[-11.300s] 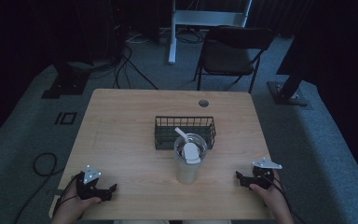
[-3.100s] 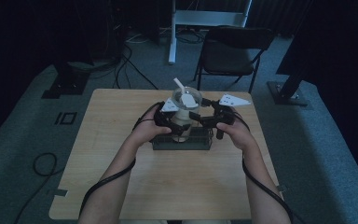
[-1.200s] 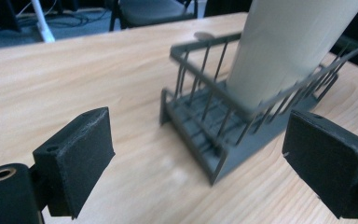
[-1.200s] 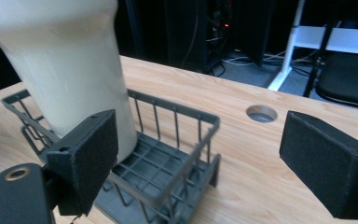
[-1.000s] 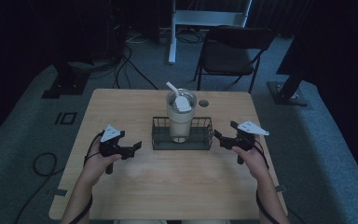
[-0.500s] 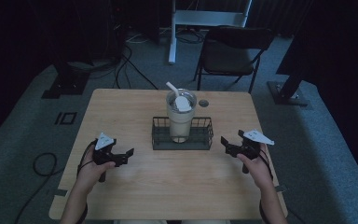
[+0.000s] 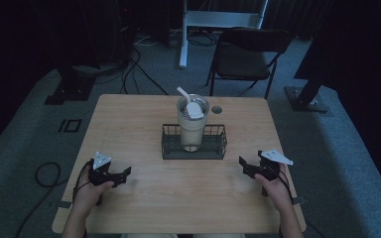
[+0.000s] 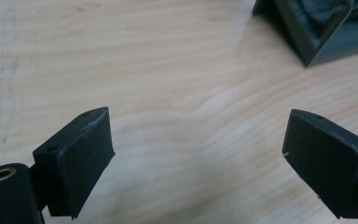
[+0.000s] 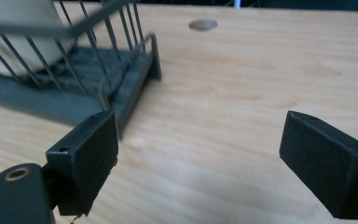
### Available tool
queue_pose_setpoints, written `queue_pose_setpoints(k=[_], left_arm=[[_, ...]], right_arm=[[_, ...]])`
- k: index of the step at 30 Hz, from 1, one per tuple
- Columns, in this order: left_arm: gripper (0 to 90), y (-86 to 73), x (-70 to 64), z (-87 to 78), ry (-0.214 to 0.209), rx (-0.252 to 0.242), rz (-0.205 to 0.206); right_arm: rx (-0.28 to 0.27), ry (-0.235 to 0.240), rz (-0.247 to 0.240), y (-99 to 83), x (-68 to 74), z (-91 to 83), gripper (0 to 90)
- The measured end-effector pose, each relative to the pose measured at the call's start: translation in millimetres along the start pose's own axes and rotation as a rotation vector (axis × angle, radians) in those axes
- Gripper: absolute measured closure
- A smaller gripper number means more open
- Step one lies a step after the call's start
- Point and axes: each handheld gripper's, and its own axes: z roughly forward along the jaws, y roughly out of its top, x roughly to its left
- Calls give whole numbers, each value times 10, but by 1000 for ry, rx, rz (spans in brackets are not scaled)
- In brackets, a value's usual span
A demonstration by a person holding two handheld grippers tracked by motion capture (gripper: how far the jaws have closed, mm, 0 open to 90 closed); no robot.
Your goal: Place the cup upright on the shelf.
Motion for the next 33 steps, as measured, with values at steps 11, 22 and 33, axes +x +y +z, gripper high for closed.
queue_pose_setpoints(k=[11, 22, 33], left_arm=[[90, -184, 94, -68, 103, 48, -21], [90, -233, 140, -98, 157, 114, -66], [89, -246, 130, -108, 183, 127, -54]], right_arm=[[78, -67, -34, -148, 0, -87, 114], [138, -173, 4, -291, -91, -166, 114], [215, -205, -20, -359, -130, -201, 114]])
